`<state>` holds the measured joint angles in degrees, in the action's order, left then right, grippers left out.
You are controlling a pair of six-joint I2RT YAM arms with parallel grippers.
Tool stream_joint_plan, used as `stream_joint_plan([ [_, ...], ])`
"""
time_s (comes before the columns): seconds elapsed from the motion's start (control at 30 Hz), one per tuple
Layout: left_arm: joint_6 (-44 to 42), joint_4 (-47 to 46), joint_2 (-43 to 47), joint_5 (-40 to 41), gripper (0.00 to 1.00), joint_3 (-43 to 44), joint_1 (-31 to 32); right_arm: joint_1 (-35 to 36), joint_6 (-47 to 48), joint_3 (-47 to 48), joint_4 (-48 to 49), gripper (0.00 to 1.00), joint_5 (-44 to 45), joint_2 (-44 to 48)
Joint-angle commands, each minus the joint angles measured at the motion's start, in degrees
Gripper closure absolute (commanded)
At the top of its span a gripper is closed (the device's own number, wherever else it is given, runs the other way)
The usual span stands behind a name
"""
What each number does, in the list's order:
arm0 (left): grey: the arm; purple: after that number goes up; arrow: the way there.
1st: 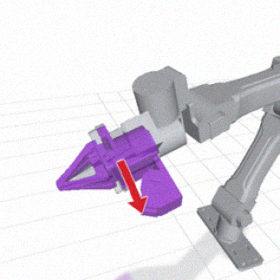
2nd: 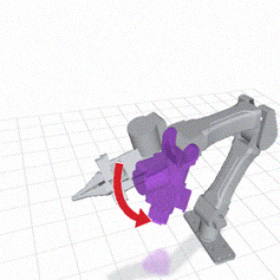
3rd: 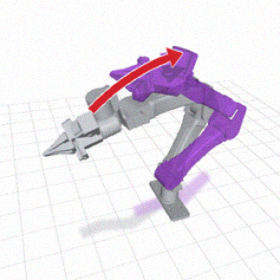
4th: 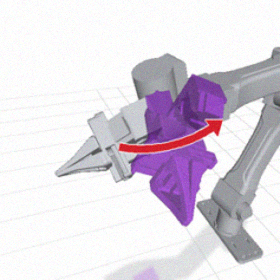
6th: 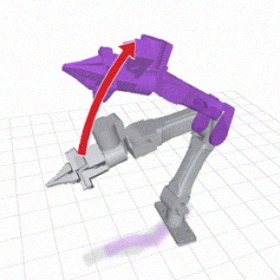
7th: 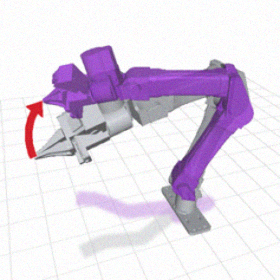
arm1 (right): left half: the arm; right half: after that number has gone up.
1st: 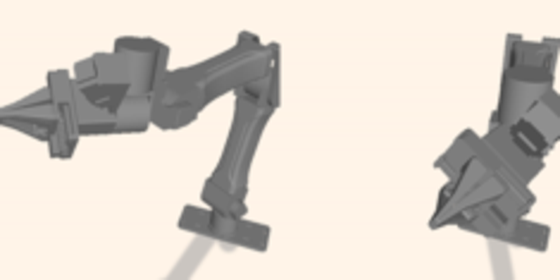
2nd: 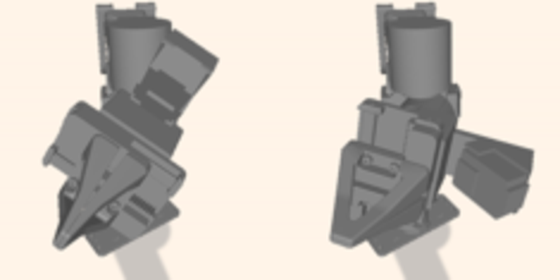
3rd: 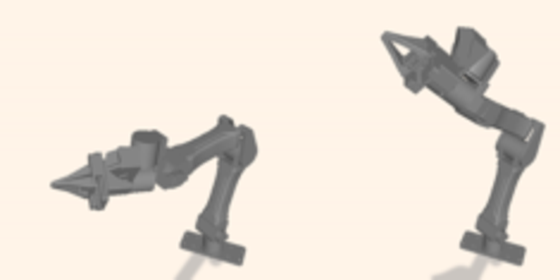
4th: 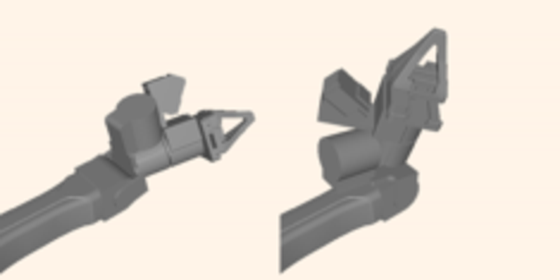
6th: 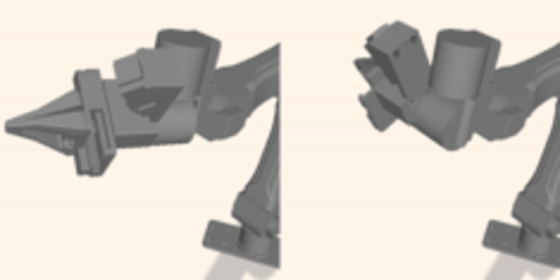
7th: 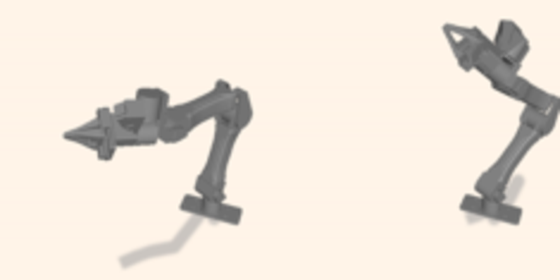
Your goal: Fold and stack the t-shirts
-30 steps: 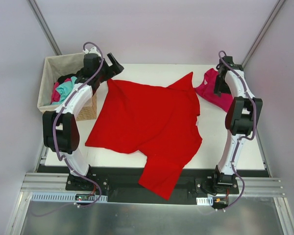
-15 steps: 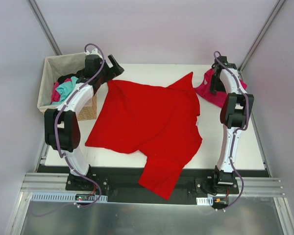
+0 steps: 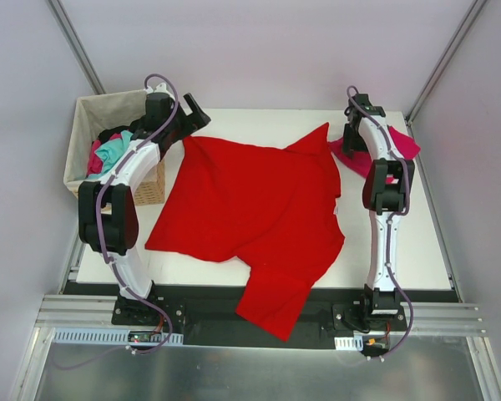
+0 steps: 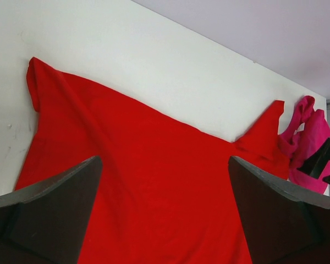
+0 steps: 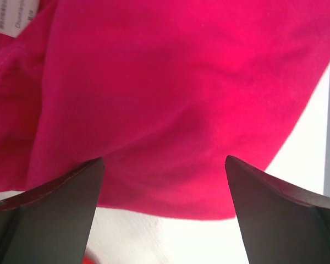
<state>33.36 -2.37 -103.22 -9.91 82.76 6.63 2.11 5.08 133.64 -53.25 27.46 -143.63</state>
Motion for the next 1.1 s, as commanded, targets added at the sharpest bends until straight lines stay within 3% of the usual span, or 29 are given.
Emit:
stream_joint_plan([
  [0.0,-1.81,-0.88,-0.4,1.56,0.01,2.4,-0.48,-0.35,0.11,7.14,-0.71,0.04,-0.74,-4.63],
  [0.4,-2.6,-0.88,-1.89,1.65,0.01,3.98,-1.1,-6.4,-3.75,11.99,3.69,0.04,-3.55,-7.1],
  [0.7,-3.13,-0.53,-1.81,1.74,0.01,4.78,-1.01,-8.96,-2.53,9.79,12.38,0.04,-3.21,-4.38],
  [0.83,-3.57,-0.18,-0.58,2.09,0.01,4.43,-1.1,-8.88,-2.27,8.83,13.88,0.04,-4.34,-1.05],
  [1.07,-2.26,0.0,3.1,0.69,0.01,2.58,-1.1,-5.72,0.62,-2.94,12.57,0.04,-1.19,12.29],
])
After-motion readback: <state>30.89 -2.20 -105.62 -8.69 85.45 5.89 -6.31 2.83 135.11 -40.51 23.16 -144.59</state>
